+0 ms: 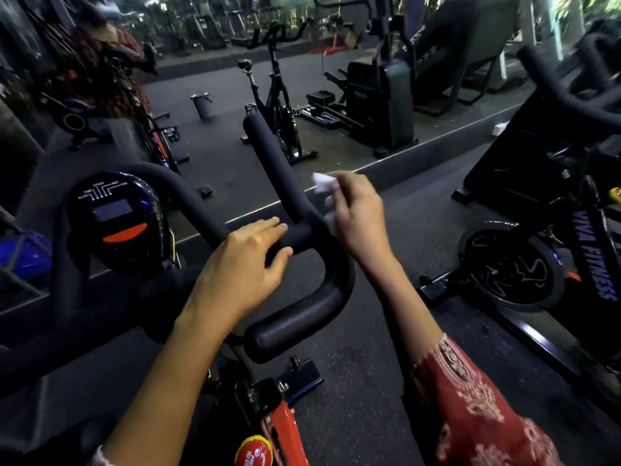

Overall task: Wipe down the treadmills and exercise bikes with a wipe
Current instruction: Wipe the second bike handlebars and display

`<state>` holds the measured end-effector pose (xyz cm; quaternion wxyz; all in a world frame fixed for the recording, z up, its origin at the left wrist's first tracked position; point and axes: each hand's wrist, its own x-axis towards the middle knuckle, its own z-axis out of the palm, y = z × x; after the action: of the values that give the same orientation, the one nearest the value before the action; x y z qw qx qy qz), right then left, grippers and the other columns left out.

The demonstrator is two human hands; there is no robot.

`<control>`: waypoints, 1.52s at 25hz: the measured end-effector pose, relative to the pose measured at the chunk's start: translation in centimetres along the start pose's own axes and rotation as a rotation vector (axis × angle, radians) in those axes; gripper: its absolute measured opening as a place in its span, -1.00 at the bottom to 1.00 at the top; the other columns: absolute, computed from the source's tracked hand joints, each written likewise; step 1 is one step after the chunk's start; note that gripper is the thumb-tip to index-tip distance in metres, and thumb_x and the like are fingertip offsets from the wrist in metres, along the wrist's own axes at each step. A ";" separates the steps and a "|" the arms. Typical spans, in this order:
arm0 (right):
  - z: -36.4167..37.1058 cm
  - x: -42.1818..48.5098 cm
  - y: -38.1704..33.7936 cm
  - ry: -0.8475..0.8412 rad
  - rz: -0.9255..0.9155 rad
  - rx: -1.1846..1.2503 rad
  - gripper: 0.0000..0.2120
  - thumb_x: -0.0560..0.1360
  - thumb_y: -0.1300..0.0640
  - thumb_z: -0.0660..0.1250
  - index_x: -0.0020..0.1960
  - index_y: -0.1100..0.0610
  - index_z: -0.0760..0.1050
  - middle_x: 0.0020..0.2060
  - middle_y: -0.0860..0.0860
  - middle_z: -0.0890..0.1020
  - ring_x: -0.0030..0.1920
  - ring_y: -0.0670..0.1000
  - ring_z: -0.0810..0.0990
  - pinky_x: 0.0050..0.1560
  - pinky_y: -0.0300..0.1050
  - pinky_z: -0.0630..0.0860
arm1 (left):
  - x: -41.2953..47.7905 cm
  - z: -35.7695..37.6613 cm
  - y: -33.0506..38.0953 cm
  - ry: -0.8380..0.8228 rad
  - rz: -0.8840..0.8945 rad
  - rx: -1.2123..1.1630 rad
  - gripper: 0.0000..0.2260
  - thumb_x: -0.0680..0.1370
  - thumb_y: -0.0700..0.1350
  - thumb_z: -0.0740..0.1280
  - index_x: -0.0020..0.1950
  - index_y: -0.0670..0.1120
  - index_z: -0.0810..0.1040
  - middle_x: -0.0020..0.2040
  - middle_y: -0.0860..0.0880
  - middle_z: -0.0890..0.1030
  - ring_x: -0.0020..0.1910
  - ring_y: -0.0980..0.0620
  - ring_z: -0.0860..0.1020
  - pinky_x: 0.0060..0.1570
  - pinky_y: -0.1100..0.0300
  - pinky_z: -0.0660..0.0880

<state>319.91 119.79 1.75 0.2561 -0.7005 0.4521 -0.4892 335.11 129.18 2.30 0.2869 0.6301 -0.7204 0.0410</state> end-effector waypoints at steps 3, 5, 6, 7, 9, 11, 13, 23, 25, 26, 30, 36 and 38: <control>3.2 0.4 0.9 -0.365 0.008 -0.262 -0.66 0.65 0.20 0.12 0.37 0.32 0.35 0.35 0.21 0.42 0.34 0.19 0.39 0.16 -0.10 0.30 | 1.3 1.5 -0.4 -0.019 0.060 0.010 -0.66 0.48 -0.23 0.38 0.25 -0.25 0.55 0.24 -0.20 0.56 0.27 -0.24 0.49 0.32 -0.03 0.23; 1.8 -2.2 1.3 -0.315 -0.075 -0.249 -0.61 0.65 0.20 0.11 0.45 0.28 0.27 0.45 0.15 0.32 0.45 0.11 0.28 0.23 -0.20 0.24 | 1.7 2.2 -1.0 -0.071 0.059 -0.002 -0.65 0.51 -0.23 0.38 0.29 -0.24 0.52 0.28 -0.18 0.53 0.30 -0.20 0.47 0.34 0.00 0.23; 0.8 -3.7 1.5 -0.299 -0.094 -0.204 -0.59 0.64 0.22 0.13 0.48 0.24 0.26 0.50 0.10 0.24 0.50 0.05 0.20 0.30 -0.31 0.18 | 1.7 2.4 -1.3 -0.092 0.067 0.002 -0.64 0.51 -0.21 0.38 0.30 -0.23 0.52 0.28 -0.17 0.53 0.29 -0.17 0.49 0.34 0.03 0.26; -0.4 -5.2 1.6 -0.299 -0.098 -0.173 -0.58 0.63 0.23 0.15 0.48 0.21 0.27 0.52 0.03 0.18 0.52 -0.02 0.14 0.33 -0.42 0.09 | 1.6 2.7 -1.6 -0.091 0.082 0.011 -0.65 0.51 -0.17 0.37 0.28 -0.22 0.53 0.26 -0.16 0.55 0.24 -0.13 0.54 0.30 0.03 0.31; -1.7 -7.1 1.2 -0.328 -0.087 -0.162 -0.57 0.63 0.24 0.16 0.49 0.16 0.25 0.50 -0.11 0.11 0.52 -0.12 0.04 0.32 -0.56 -0.03 | 1.4 3.0 -1.8 -0.053 0.091 0.006 -0.64 0.46 -0.12 0.35 0.23 -0.20 0.58 0.18 -0.15 0.61 0.12 -0.09 0.61 0.18 0.01 0.45; -1.1 -5.5 1.1 -0.389 -0.047 -0.202 -0.55 0.64 0.23 0.14 0.50 0.19 0.19 0.52 -0.05 0.06 0.53 -0.07 0.02 0.34 -0.48 -0.01 | 1.5 3.0 -1.9 -0.030 0.064 -0.022 -0.65 0.45 -0.13 0.39 0.22 -0.17 0.60 0.16 -0.12 0.62 0.11 -0.08 0.62 0.12 0.03 0.50; 0.5 -2.2 1.2 -0.440 0.004 -0.256 -0.52 0.65 0.21 0.11 0.53 0.23 0.10 0.55 0.08 0.03 0.53 0.06 0.09 0.38 -0.29 0.08 | 1.6 3.1 -1.8 -0.029 0.056 -0.040 -0.65 0.44 -0.18 0.45 0.22 -0.17 0.59 0.17 -0.12 0.62 0.12 -0.08 0.61 0.15 0.05 0.48; -3.6 -8.1 0.1 -0.369 0.058 -0.270 -0.68 0.65 0.09 0.10 0.38 0.14 0.31 0.06 0.09 0.61 0.00 -0.27 0.53 -0.11 -0.43 0.37 | 1.5 3.2 -1.5 0.043 0.068 -0.041 -0.64 0.36 -0.26 0.53 0.15 -0.20 0.63 0.09 -0.14 0.65 0.02 -0.14 0.65 -0.01 -0.07 0.55; -2.7 -7.7 -0.1 -0.358 0.015 -0.331 -0.65 0.65 0.12 0.10 0.40 0.20 0.24 0.14 0.19 0.56 0.11 -0.05 0.56 -0.10 -0.24 0.34 | 1.5 3.2 -1.4 0.049 0.057 -0.044 -0.64 0.35 -0.27 0.53 0.14 -0.20 0.64 0.08 -0.15 0.65 0.01 -0.14 0.65 -0.02 -0.08 0.56; -1.6 -6.6 0.0 -0.351 0.071 -0.324 -0.63 0.65 0.15 0.10 0.41 0.25 0.21 0.22 0.25 0.50 0.21 0.14 0.50 -0.07 -0.15 0.29 | 1.6 3.1 -1.4 0.047 0.054 -0.045 -0.64 0.36 -0.27 0.52 0.15 -0.20 0.63 0.09 -0.15 0.65 0.03 -0.14 0.64 0.00 -0.07 0.55; 0.6 -3.0 -0.8 -0.352 0.215 -0.433 -0.81 0.61 0.27 0.10 0.20 0.26 0.34 0.23 0.23 0.50 0.19 0.26 0.47 -0.15 -0.08 0.20 | 1.8 2.7 -1.2 -0.041 -0.008 -0.085 -0.62 0.48 -0.19 0.44 0.29 -0.12 0.55 0.26 -0.06 0.56 0.24 -0.09 0.54 0.30 0.12 0.38; -2.3 -2.5 -3.5 -0.048 0.089 -0.046 -0.78 0.35 0.44 0.37 -0.14 0.19 0.70 -0.18 0.07 0.71 -0.13 -0.15 0.65 -0.11 -0.15 0.58 | 5.9 0.7 -0.9 0.221 -0.379 -0.395 -0.87 0.43 -0.20 0.47 -0.03 -0.17 0.70 -0.13 -0.08 0.70 -0.14 0.04 0.65 0.00 0.18 0.55; -1.0 1.5 -4.0 0.043 -0.079 -0.002 -0.75 0.31 0.45 0.28 -0.17 0.24 0.68 -0.26 0.11 0.69 -0.22 -0.01 0.67 -0.13 -0.17 0.56 | 8.8 -0.1 -1.6 0.323 -0.455 -0.562 -0.85 0.46 -0.22 0.45 0.02 -0.19 0.67 -0.09 -0.09 0.68 -0.21 0.17 0.61 -0.05 0.25 0.53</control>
<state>320.67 120.42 6.03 0.2264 -0.7074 0.4299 -0.5134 336.26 121.16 5.97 0.5595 0.6559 -0.4913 -0.1240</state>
